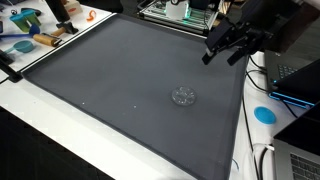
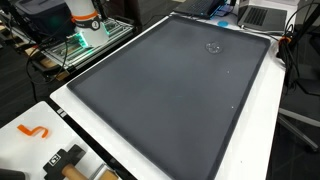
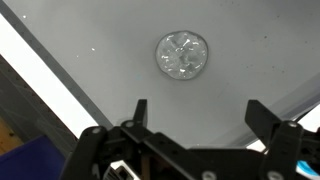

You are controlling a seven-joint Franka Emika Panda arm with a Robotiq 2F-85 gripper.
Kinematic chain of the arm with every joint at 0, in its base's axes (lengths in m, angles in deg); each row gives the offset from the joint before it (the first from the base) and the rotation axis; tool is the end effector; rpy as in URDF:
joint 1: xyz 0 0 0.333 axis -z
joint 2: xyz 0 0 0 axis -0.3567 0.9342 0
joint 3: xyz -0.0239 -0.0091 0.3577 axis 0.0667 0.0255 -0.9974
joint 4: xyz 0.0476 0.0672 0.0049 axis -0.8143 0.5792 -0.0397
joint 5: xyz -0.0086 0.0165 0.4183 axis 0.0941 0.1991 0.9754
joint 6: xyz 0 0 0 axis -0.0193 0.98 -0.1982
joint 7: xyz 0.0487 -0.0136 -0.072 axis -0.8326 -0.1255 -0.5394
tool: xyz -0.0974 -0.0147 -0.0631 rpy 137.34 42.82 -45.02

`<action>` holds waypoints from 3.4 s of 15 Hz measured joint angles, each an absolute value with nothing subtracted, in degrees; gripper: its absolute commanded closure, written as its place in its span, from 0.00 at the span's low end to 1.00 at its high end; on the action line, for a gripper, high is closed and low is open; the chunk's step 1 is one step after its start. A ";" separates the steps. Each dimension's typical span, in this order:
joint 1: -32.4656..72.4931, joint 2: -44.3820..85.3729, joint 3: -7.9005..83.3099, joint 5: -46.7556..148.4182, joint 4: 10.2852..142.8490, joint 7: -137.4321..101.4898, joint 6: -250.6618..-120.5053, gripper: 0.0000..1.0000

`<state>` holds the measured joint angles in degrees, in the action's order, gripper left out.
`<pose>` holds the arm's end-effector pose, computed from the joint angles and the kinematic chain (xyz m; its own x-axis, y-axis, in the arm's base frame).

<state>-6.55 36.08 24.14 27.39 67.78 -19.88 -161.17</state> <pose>0.6287 0.4022 0.3738 0.7338 0.6730 -0.0931 0.6612 -0.6759 0.3254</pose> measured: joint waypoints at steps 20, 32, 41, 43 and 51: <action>-8.94 43.20 25.69 27.28 61.81 -17.23 -158.45 0.00; -7.59 43.50 27.16 28.15 57.79 -15.44 -158.05 0.00; -0.82 41.00 27.07 39.84 57.71 -11.69 -161.23 0.00; 0.85 40.32 27.07 42.86 58.22 -10.16 -163.15 0.00; 7.28 36.43 27.05 57.44 66.83 -6.50 -172.50 0.00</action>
<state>7.28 36.43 27.05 57.44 66.83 -6.50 -172.50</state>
